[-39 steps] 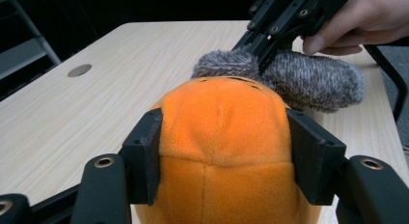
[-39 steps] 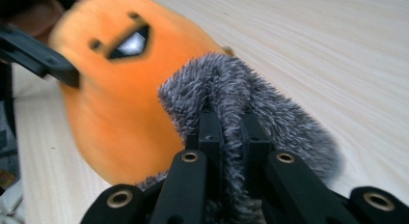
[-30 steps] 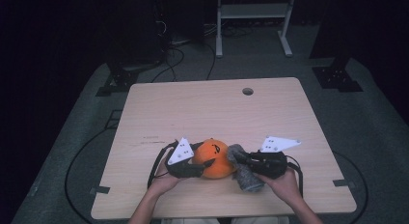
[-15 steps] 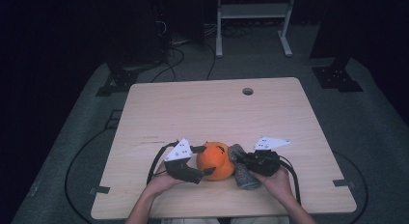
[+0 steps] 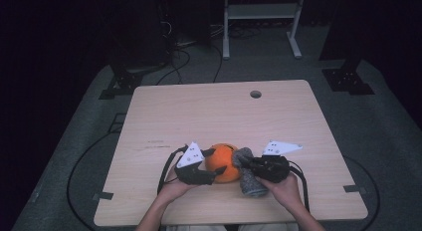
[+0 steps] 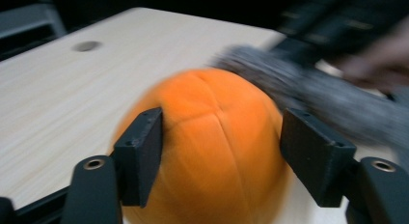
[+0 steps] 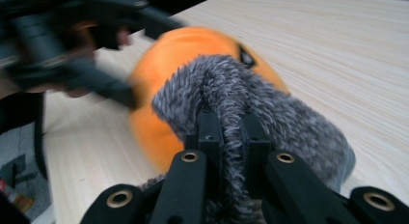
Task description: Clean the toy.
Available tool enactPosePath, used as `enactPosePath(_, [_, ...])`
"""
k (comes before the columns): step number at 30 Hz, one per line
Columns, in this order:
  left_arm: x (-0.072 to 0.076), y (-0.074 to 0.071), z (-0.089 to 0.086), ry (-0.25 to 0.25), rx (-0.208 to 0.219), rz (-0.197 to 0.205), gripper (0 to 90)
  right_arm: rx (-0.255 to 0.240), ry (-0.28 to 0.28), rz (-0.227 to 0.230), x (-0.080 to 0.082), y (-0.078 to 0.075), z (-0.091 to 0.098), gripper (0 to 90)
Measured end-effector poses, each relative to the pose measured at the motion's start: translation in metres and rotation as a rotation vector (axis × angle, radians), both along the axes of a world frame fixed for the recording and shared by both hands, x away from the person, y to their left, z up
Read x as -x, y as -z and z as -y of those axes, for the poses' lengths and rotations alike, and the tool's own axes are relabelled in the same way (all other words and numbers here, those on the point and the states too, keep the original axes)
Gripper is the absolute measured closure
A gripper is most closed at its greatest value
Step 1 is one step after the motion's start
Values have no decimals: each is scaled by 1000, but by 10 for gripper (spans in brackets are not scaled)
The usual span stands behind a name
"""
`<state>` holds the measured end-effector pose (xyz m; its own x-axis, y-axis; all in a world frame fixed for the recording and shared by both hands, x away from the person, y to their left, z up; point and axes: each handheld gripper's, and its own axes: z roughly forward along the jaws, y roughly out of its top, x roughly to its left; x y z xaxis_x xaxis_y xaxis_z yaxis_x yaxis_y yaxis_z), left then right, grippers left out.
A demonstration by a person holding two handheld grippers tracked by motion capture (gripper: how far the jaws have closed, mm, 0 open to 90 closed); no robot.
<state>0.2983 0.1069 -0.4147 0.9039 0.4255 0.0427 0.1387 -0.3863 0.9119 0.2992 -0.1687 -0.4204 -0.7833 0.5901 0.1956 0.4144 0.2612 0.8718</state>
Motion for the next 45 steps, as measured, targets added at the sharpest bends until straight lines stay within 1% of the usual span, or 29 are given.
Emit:
enactPosePath(1, [1, 0, -2, 42, -4, 6, 314, 5, 21, 6, -2, 1, 2, 821])
enactPosePath(2, [2, -1, -4, 76, 3, 32, 313, 10, 31, 11, -3, 1, 5, 821])
enactPosePath(3, [1, -2, -4, 57, 9, 50, 312, 8, 42, 11, -4, 2, 9, 821])
enactPosePath(6, [-7, -1, 1, -27, -4, 58, 183, 1, 45, 4, -7, 5, 14, 820])
enactPosePath(7, [-9, 1, 2, -31, -13, 44, 158, 4, 44, 4, -7, 6, 13, 820])
enactPosePath(8, [-13, 5, 4, -18, -10, 10, 156, 3, 45, 6, -7, 6, 13, 820])
enactPosePath(9, [-13, 6, 5, -17, -10, 9, 171, 9, 45, 11, -7, 6, 12, 820])
enactPosePath(10, [-11, 7, 7, -26, -12, 25, 233, 18, 49, 17, -6, 5, 12, 820])
enactPosePath(12, [-8, 6, 9, -61, -22, 29, 304, 11, 48, 26, -3, 0, 12, 820])
enactPosePath(15, [-8, 5, 13, -121, 10, -7, 336, -16, 19, 70, 6, -14, 8, 821])
enactPosePath(16, [-8, 4, 14, -103, 17, -17, 336, -12, 6, 91, 9, -17, 5, 820])
enactPosePath(18, [-5, 3, 14, -44, 10, -28, 326, 16, 3, 102, 10, -16, 0, 821])
enactPosePath(19, [-5, 3, 13, 9, 5, -45, 310, 18, 4, 97, 8, -13, 1, 821])
enactPosePath(21, [-4, 3, 8, 110, 7, -51, 305, 20, 31, 93, 4, -8, 6, 821])
enactPosePath(22, [-4, 2, 7, 131, 11, -47, 300, 18, 45, 87, 2, -7, 11, 821])
enactPosePath(23, [-5, 2, 7, 122, 5, -24, 265, 5, 47, 73, -1, -6, 15, 821])
enactPosePath(25, [-8, 3, 11, 38, -36, 22, 173, -8, 51, 59, -3, -5, 19, 821])
enactPosePath(26, [-10, 5, 14, 6, -66, 26, 132, -10, 43, 58, -3, -4, 19, 821])
enactPosePath(27, [-13, 8, 16, 11, -79, 9, 108, -7, 34, 66, -3, -5, 18, 821])
enactPosePath(28, [-15, 11, 17, 22, -91, -10, 112, 7, 31, 78, -1, -6, 16, 821])
enactPosePath(29, [-14, 12, 19, 31, -101, -10, 133, 21, 26, 91, 2, -8, 13, 821])
enactPosePath(31, [-8, 15, 20, 28, -104, 41, 243, 41, 5, 131, 10, -14, 6, 821])
enactPosePath(33, [-6, 17, 21, 7, -98, 46, 314, 30, -35, 154, 16, -19, 2, 821])
enactPosePath(35, [-5, 15, 19, -1, -75, 33, 344, 49, -36, 176, 17, -21, 0, 822])
enactPosePath(37, [-7, 14, 17, -2, -30, -1, 368, 36, -9, 158, 11, -18, 6, 821])
enactPosePath(39, [-8, 12, 16, 0, -4, -27, 373, 52, 25, 138, 4, -12, 14, 821])
enactPosePath(41, [-9, 12, 16, -8, 4, -38, 374, 31, 43, 86, -2, -6, 23, 821])
enactPosePath(43, [-9, 10, 15, -10, 24, -57, 375, 40, 51, 91, -1, -6, 27, 822])
enactPosePath(45, [-10, 7, 14, -6, 30, -85, 378, 27, 30, 127, 6, -16, 25, 822])
